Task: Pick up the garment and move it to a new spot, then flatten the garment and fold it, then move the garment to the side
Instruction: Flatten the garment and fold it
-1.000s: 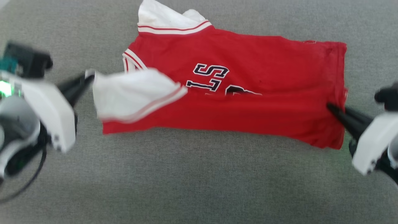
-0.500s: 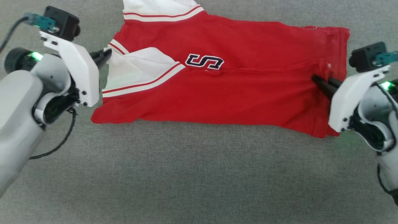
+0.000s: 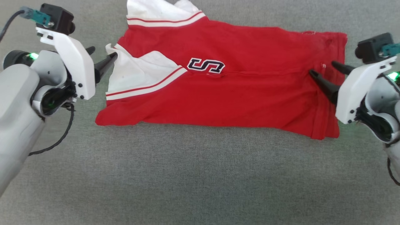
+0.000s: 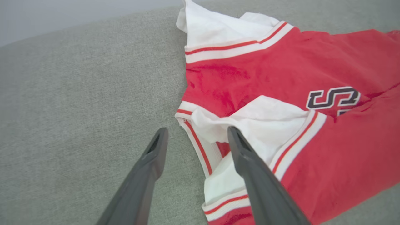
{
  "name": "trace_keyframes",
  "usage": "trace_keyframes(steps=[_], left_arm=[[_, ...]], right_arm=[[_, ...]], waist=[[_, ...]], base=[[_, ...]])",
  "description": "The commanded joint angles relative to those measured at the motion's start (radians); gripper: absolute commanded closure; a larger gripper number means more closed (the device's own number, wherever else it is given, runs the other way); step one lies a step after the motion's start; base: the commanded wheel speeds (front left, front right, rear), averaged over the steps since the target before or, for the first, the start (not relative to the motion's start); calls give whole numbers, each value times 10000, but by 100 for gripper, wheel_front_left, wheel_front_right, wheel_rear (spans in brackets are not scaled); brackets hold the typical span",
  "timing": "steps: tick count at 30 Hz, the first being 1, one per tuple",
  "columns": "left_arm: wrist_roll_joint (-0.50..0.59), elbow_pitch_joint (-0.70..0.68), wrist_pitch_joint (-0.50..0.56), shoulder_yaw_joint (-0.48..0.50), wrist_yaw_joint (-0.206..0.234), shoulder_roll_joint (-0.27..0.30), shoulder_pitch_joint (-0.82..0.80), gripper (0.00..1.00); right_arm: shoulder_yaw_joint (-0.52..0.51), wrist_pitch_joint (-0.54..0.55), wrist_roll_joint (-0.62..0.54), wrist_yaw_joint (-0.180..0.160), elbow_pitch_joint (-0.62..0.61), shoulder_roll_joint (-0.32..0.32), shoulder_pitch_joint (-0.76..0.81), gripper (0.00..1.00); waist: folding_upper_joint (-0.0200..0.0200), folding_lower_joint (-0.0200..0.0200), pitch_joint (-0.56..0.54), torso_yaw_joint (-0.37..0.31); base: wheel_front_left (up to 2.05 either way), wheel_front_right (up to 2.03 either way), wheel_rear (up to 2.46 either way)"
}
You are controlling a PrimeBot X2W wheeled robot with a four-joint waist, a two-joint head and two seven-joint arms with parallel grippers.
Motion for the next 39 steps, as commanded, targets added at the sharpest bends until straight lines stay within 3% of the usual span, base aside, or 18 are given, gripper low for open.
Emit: trace_keyframes(steps=[1,6,10,15,19,24,28,36,37,38,39], left_arm=[[-49,-128,28,44,79,108,169,0],[-222,-1374,193,129,682,688,702,0],[-528,-2872,449,180,1480,1253,1452,0],[-850,-4772,929,71,2631,1978,2487,0],[-1041,-5480,1031,11,3207,2301,3081,0],[-1323,-5079,951,53,3314,2301,3484,0],[-1435,-4166,937,41,3138,2116,3472,0],[-1804,-2481,1222,-101,2570,1396,3351,0],[-1820,-2281,1344,-173,2435,1286,3334,41],[-1820,-2128,1423,-227,2305,1200,3317,100],[-1830,-2004,1464,-264,2168,1119,3270,100]], right_arm=[[-87,-134,43,-8,-105,-43,186,0],[-782,-732,-74,-8,-784,-156,727,0],[-1507,-1292,-368,-8,-1541,-52,1324,0],[-2707,-1865,-976,-8,-2480,440,2257,0],[-3562,-2054,-1487,-8,-3297,1071,3052,0],[-4345,-1903,-1990,-8,-4332,1955,4009,0],[-4630,-1550,-2172,-6,-4915,2636,4694,0],[-4708,-365,-1955,-6,-5074,3047,5425,0],[-4639,-109,-1892,-6,-5015,3011,5446,0],[-4604,126,-1822,-6,-4947,3001,5435,0],[-4589,370,-1787,-6,-4862,3011,5384,0]], waist=[[0,0,-128,13],[0,0,-472,37],[0,0,-662,20],[0,0,-768,-56],[0,0,-742,-213],[0,0,-598,-535],[0,0,-454,-805],[0,0,-279,-1070],[0,0,-262,-1085],[0,0,-242,-1098],[0,0,-218,-1102]], base=[[0,0,0],[0,0,0],[0,0,0],[0,0,0],[0,0,0],[0,0,0],[0,0,0],[0,0,0],[0,0,0],[0,0,0],[0,0,0]])
